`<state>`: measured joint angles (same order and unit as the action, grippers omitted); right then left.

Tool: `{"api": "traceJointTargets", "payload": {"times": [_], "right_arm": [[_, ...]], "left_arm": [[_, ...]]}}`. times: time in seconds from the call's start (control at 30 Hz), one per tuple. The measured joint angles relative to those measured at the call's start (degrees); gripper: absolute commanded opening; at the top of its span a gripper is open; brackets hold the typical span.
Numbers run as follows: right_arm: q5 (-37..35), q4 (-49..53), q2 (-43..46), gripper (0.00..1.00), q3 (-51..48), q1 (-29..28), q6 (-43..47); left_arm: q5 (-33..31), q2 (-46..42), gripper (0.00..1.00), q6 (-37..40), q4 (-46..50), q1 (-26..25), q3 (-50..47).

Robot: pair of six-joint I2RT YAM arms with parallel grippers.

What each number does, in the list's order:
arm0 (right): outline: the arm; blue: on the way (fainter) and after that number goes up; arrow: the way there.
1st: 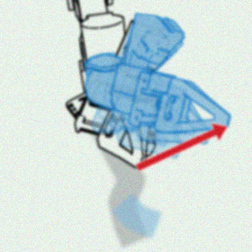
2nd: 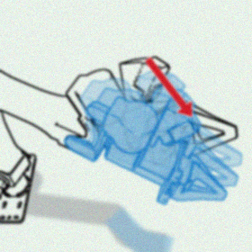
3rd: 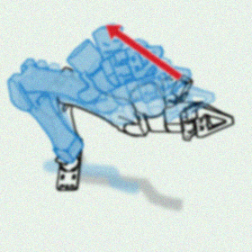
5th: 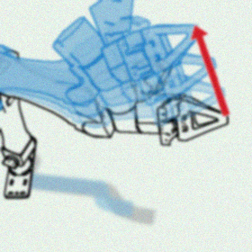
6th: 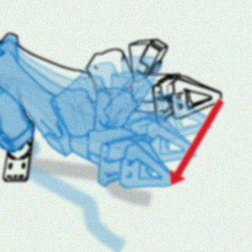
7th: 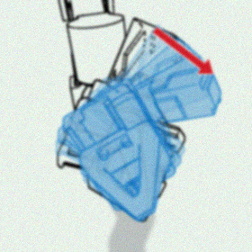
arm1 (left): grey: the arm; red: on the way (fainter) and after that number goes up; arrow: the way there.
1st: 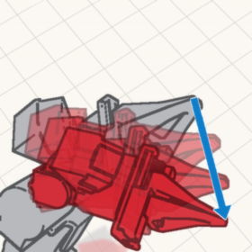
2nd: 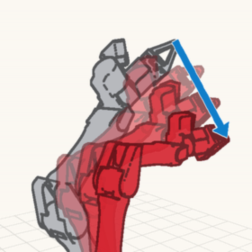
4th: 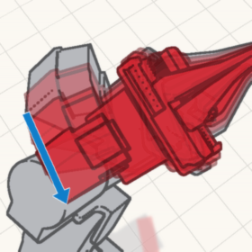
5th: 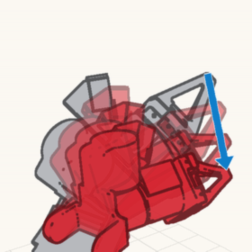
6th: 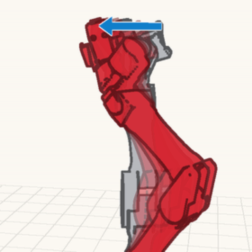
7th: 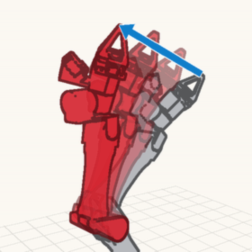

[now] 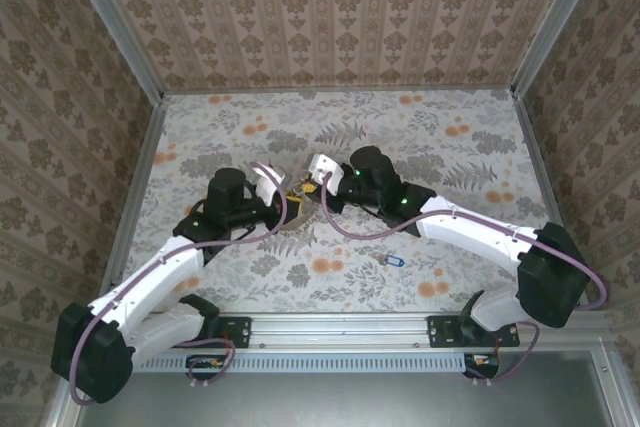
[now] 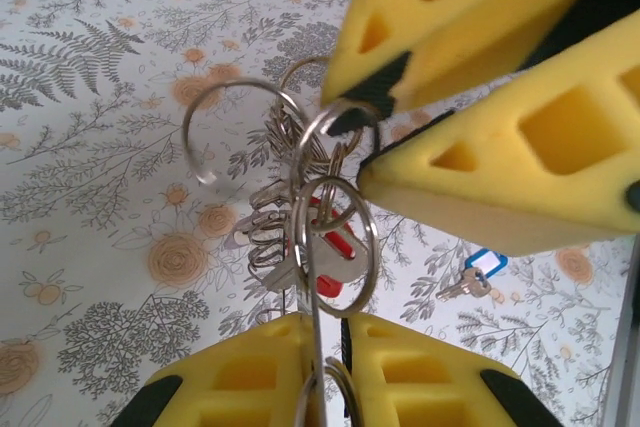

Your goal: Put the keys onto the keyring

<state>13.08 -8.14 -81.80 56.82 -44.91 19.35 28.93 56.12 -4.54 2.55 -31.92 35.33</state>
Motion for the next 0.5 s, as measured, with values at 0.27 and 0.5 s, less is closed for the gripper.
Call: {"api": "traceJointTargets", "payload": {"times": [0.27,0.5], "right_arm": [[-2.2,-0.3,0.7,0.27,-2.1,0.0,0.9],[-1.9,-0.5,4.4,0.32,-2.9,0.0,1.5]], "left_arm": [[-3.0,-1.4,0.0,2.6,1.5,-1.1,0.2],[-4.4,-2.3,0.0,4.6,1.4,-1.8,0.3]]}}
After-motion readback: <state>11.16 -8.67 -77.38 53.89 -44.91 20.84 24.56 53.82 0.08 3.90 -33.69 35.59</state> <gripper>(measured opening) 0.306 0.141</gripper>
